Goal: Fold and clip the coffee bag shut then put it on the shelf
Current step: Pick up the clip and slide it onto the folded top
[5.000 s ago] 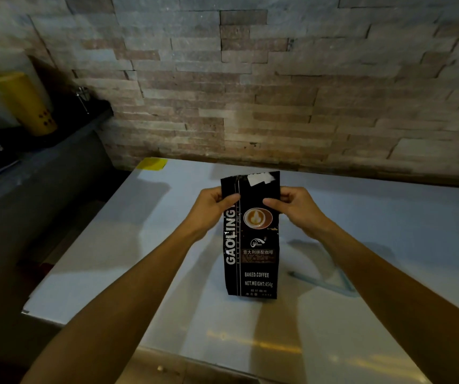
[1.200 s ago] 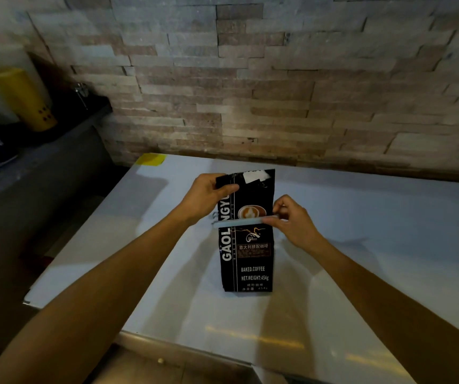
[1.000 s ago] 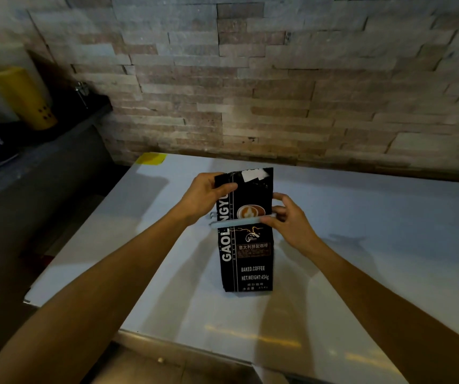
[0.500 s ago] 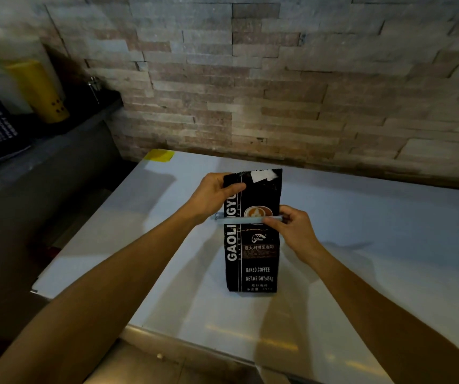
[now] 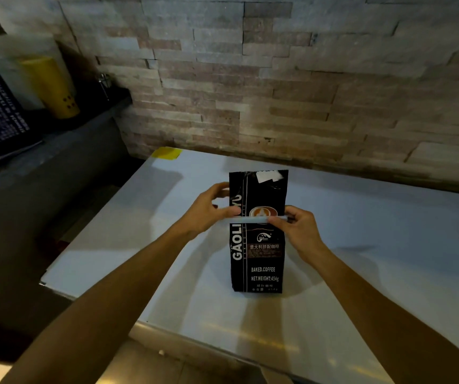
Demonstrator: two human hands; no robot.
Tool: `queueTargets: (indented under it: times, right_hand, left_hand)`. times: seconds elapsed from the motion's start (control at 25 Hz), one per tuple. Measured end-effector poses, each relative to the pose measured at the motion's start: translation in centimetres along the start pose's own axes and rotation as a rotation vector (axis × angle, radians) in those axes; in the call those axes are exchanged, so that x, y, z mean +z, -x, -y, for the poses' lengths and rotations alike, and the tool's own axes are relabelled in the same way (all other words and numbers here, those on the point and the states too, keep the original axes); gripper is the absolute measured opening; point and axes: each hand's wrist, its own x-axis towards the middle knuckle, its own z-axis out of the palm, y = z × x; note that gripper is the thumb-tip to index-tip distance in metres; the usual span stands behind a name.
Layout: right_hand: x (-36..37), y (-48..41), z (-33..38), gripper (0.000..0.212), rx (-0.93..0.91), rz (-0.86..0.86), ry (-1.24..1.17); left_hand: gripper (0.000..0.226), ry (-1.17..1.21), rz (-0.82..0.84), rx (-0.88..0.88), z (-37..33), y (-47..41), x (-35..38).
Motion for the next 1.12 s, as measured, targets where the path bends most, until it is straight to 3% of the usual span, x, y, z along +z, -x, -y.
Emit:
queueTargets:
  times: [0.12,0.32,0.52,1.12]
  right_hand:
    - [0.0,0.0,0.0,0.011,0.002,-0.013,0.007]
    - [-0.1,0.1,0.1,0.013,-0.001,-0.012,0.012]
    - [-0.3,0.1,0.3,0.012,-0.019,-0.012,0.039]
    - [-0.4,0.0,-0.2,0.019,-0.002,-0.013,0.066]
  left_hand:
    - [0.065,0.083,0.050,-0.099,2.3,1.3,0.8]
    - [0.029,0.319,-0.079,-0.118,3.6,1.7,2.3]
    - [0.016,0.512,-0.132,-0.106,3.9,1.4,3.3]
    - [0.009,0.536,-0.202,-0.122,4.1,1.3,4.0]
